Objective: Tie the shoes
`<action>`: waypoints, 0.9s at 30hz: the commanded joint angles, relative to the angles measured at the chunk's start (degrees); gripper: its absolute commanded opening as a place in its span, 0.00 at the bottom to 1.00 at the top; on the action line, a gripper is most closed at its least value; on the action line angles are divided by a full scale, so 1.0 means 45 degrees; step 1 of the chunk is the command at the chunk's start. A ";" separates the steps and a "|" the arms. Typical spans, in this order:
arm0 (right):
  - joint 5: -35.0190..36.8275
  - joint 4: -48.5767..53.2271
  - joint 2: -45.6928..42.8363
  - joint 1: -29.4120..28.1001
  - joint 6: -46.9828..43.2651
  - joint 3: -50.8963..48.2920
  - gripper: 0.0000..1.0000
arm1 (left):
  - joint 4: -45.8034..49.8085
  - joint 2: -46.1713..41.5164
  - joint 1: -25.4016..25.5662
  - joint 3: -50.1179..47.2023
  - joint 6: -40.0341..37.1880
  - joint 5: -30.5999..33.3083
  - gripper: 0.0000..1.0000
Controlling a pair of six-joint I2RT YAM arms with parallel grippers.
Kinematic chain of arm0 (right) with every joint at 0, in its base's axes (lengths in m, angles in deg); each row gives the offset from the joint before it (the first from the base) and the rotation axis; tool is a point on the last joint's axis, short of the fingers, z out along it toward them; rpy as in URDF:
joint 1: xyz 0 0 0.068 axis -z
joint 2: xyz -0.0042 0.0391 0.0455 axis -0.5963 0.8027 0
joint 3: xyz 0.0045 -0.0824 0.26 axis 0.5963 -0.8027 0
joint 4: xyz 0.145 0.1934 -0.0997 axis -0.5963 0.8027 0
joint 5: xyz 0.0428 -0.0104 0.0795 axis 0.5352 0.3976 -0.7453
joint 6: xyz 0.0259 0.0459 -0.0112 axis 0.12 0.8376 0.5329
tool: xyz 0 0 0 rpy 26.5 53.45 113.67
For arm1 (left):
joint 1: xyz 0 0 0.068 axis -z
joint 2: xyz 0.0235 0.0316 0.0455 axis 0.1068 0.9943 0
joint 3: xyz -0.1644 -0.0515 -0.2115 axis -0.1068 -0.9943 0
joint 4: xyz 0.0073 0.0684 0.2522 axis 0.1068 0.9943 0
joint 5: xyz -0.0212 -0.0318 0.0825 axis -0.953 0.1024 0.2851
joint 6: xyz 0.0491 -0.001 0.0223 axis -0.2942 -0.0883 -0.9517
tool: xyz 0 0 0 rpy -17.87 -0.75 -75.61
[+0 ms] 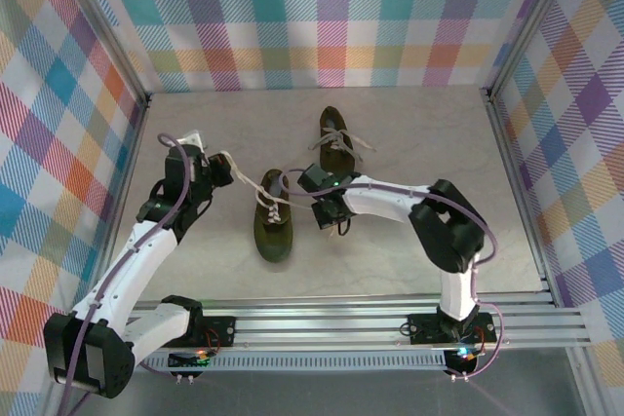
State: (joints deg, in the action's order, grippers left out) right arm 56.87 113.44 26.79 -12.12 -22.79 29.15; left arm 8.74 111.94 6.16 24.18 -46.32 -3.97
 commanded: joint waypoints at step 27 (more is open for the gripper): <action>0.1267 0.0693 -0.3195 0.4850 0.0747 -0.3486 0.00 | 0.1610 0.1531 -0.4091 -0.2857 0.3427 0.1154 0.00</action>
State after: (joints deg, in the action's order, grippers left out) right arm 59.80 112.23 10.57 8.36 -19.16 11.89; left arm 16.61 118.39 -10.14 12.49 -32.97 -1.22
